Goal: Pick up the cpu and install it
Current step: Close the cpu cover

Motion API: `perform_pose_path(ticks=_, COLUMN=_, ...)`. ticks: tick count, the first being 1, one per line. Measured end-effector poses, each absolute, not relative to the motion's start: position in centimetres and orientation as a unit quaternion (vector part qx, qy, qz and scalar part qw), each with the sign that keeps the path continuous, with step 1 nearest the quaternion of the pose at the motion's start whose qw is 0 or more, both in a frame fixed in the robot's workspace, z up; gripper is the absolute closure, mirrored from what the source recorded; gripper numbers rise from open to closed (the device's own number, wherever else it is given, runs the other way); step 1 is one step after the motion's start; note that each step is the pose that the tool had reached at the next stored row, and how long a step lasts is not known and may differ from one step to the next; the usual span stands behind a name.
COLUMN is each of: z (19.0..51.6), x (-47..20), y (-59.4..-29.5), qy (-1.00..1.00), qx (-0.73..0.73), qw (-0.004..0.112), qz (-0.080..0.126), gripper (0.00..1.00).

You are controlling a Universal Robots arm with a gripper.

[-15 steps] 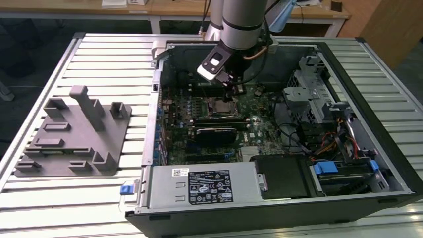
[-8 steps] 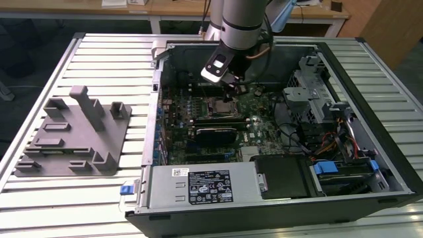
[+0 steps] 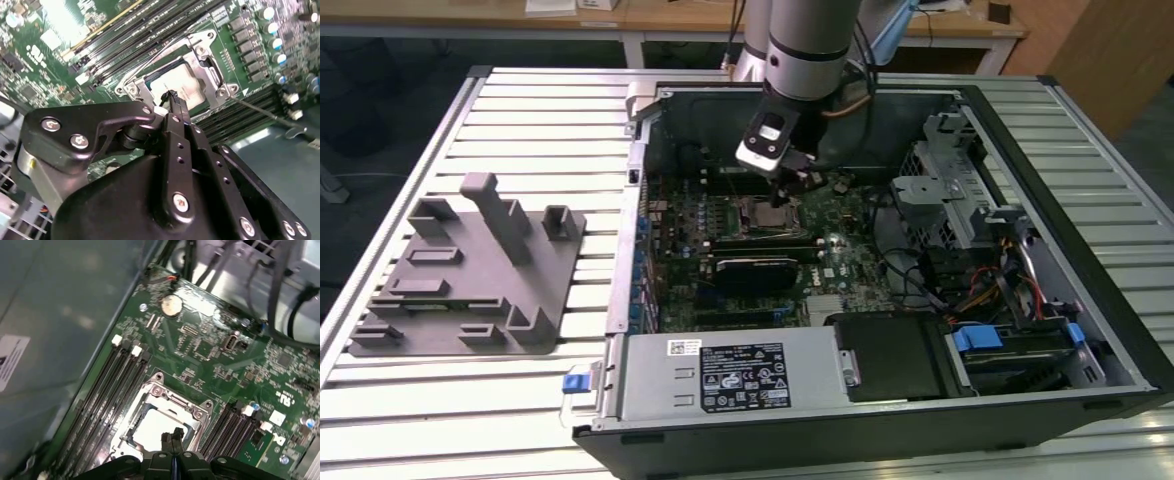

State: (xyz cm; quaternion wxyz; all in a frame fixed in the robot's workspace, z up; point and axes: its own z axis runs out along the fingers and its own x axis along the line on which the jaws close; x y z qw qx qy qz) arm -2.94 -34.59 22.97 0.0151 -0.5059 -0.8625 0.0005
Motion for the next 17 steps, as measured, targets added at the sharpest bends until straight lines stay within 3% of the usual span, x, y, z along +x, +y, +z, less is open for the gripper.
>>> perform_pose_path(ticks=17, z=22.95, x=-2.94, y=-34.59, qy=-0.93, qx=-0.367, qw=0.015, qz=0.003, gripper=0.89)
